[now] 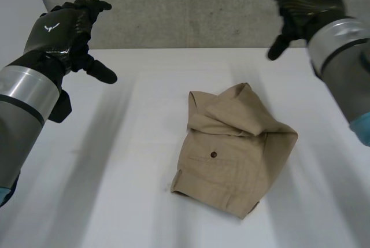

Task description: Fold the shorts.

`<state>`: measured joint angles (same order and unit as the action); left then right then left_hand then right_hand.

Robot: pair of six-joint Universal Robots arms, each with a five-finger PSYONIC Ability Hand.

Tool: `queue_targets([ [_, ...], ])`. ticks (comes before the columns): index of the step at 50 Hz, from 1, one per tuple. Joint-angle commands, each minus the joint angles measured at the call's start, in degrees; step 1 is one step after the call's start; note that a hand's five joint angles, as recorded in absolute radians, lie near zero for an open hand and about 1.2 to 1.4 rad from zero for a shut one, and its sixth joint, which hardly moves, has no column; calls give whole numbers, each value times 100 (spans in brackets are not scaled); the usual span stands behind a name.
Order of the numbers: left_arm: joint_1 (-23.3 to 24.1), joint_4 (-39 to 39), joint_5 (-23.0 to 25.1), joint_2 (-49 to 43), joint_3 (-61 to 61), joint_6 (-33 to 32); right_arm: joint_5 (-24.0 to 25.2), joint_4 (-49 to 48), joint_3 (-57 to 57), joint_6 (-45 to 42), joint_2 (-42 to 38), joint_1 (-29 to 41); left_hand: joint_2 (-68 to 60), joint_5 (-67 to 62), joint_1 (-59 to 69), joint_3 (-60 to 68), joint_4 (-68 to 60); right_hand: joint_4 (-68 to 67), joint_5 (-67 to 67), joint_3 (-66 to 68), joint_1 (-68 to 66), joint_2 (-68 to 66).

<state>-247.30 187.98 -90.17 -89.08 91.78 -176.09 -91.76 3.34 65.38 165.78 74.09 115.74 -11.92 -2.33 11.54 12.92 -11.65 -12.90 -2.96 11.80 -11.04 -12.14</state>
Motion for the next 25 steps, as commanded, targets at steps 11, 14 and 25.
queue_targets([
  [11,6,-1466,44,84,-662,-21,-150,9,1258,270,1028,-534,192,233,-154,-292,165,290,296,-180,104,214],
  [14,6,-1457,52,119,-679,-13,-18,9,1363,358,1037,-675,192,233,-154,-292,165,290,296,-180,104,214],
  [25,260,-1448,149,49,-478,-30,289,44,1530,271,1037,-737,171,212,-133,-271,144,290,296,-180,104,214],
])
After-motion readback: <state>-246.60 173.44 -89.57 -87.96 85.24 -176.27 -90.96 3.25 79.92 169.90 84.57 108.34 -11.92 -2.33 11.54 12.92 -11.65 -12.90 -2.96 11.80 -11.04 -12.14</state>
